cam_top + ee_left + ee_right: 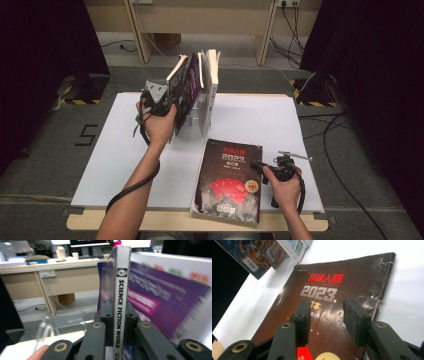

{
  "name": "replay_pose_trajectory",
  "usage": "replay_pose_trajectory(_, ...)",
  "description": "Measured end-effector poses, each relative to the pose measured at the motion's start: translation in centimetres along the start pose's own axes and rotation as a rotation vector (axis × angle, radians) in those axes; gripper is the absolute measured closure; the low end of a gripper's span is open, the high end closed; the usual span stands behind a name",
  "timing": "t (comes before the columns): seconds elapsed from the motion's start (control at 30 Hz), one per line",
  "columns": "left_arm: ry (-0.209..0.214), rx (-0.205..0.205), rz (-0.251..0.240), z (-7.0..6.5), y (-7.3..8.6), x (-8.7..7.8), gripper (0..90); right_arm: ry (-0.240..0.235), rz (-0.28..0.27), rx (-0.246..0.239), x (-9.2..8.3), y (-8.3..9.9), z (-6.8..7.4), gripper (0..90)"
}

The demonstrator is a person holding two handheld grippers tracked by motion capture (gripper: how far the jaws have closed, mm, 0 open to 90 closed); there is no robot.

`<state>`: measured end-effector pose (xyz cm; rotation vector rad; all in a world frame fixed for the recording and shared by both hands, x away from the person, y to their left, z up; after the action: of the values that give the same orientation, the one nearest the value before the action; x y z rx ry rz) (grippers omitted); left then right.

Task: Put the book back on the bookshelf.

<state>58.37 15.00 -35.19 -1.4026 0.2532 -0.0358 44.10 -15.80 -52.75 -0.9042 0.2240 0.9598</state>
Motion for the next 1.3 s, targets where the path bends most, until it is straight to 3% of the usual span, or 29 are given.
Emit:
replay_pose_trajectory(0.17, -0.021, -0.005, -0.031, 1.1, -1.3, 0.8, 82.3, -0.002, 0.000, 0.000, 0.1, 0.0, -0.1, 58.6)
replay_pose_trajectory(0.4, -0.027, 0.034, -0.048, 0.6, -2.8, 2.5, 82.3, -0.006, -0.004, -0.002, 0.0, -0.1, -0.1, 58.7)
replay_pose_trajectory(0.53, -0.050, 0.028, -0.065, 0.9, -3.8, 3.4, 82.3, -0.008, -0.005, 0.007, -0.1, -0.2, -0.2, 58.7)
replay_pose_trajectory(0.8, -0.071, 0.084, -0.177, 1.0, -7.8, 3.6, 82.2, -0.009, -0.009, 0.000, 0.0, -0.3, -0.4, 58.7)
replay_pose_trajectory(0.87, -0.072, 0.095, -0.184, 0.7, -7.5, 4.2, 82.2, -0.012, -0.008, -0.011, 0.0, -0.3, -0.3, 58.7)
replay_pose_trajectory(1.03, -0.078, 0.105, -0.129, 0.5, -4.4, 6.2, 82.0, -0.020, -0.009, -0.024, 0.0, -0.1, 0.1, 58.7)
replay_pose_trajectory(1.3, -0.043, 0.115, -0.132, -0.3, -1.6, 5.9, 81.6, -0.022, -0.011, -0.035, -0.1, -0.2, 0.0, 59.3)
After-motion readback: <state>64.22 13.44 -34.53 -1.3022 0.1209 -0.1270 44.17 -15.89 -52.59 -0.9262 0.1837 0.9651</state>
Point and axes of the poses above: each handheld gripper's, and its own axes: x roughly forward along the jaws, y roughly out of its underside, z roughly to its left, the point moved 10 cm from there along x, roughly forward along the jaws, and after that the axes turned 7 degrees about x, right-handed, at the moved point
